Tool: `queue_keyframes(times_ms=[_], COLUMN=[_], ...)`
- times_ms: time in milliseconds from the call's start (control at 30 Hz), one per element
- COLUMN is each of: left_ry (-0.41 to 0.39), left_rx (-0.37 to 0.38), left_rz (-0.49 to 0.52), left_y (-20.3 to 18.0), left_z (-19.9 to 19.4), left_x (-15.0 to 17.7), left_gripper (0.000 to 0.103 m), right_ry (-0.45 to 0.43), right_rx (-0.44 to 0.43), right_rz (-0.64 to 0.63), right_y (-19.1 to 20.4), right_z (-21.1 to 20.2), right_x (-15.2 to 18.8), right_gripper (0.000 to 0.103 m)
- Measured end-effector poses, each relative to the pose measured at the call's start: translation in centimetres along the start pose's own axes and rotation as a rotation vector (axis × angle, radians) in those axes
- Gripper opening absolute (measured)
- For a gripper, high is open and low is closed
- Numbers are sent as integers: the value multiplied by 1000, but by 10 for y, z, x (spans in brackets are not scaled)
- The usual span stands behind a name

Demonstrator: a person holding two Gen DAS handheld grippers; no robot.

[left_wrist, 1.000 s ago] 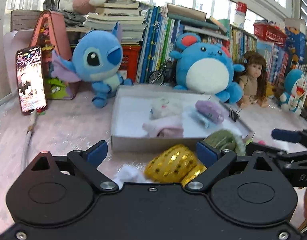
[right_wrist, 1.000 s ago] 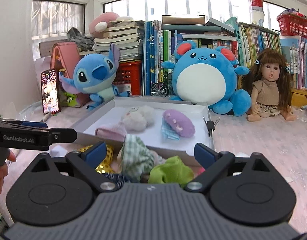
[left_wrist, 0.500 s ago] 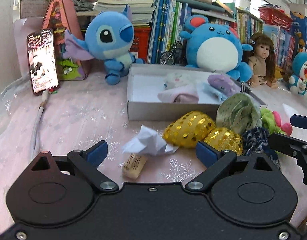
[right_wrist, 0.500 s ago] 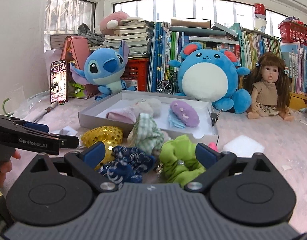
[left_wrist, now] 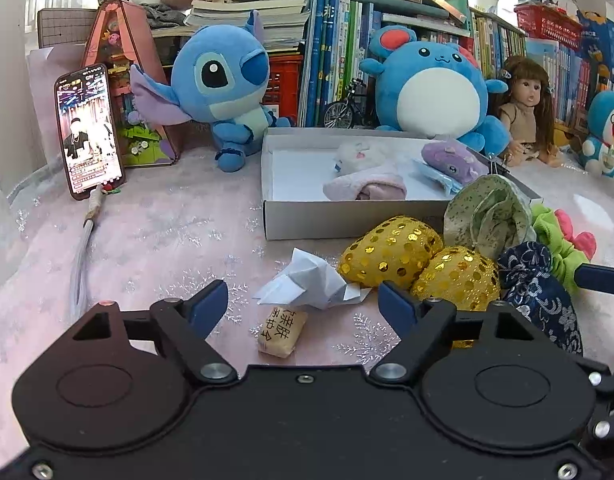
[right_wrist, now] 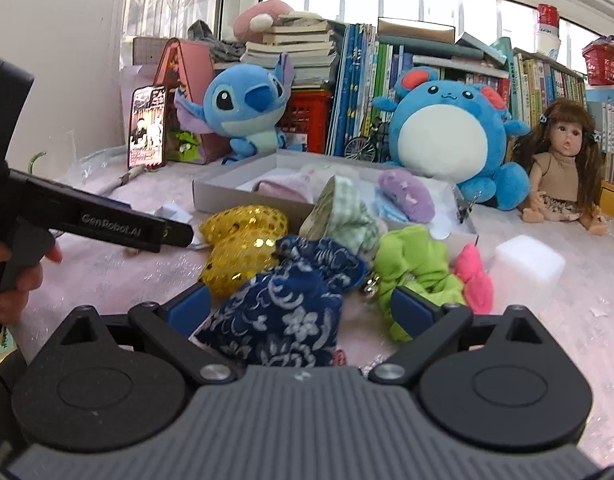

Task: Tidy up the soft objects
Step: 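Move the left tool to the crumpled white paper while the right tool approaches the blue floral pouch, then grasp the crumpled white paper with the left tool while the right tool grasps the blue floral pouch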

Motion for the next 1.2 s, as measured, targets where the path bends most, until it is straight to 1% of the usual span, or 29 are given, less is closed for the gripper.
queue_keyframes(times_ms=[67,133,233,400,467,767,1200], left_ry=[7,22,37,41,40,48,49], left_rx=[0,5,16,24,25,30,29], left_rz=[-2,-8,-23,-26,-25,-26,-17], left_y=[1,1,2,0,0,-2,-6], left_z=[3,5,8,10,11,13,18], left_x=[0,-1,-2,-4,-4,-4,-4], left_gripper=[76,69,62,57,57,49,50], right_ry=[7,10,17,27,27,33,53], right_rx=[-3,-5,-5,-3,-1,1,4], right_rz=[-10,-22,-37,-42,-47,-49,-27], right_y=[3,5,9,12,13,16,16], right_z=[1,2,4,7,8,11,17], right_x=[1,2,3,3,2,3,3], right_gripper=[100,100,100,100,100,100,100])
Point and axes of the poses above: each gripper's, at about its wrist camera, not at the fingertips, and z roughly the way its jaws point, y to its left, x to its underside, the point moved 1 cm from there along z, roughly the way its jaws point, and after that the axes turned 13 degrees about -z, right-handed, at the moved point
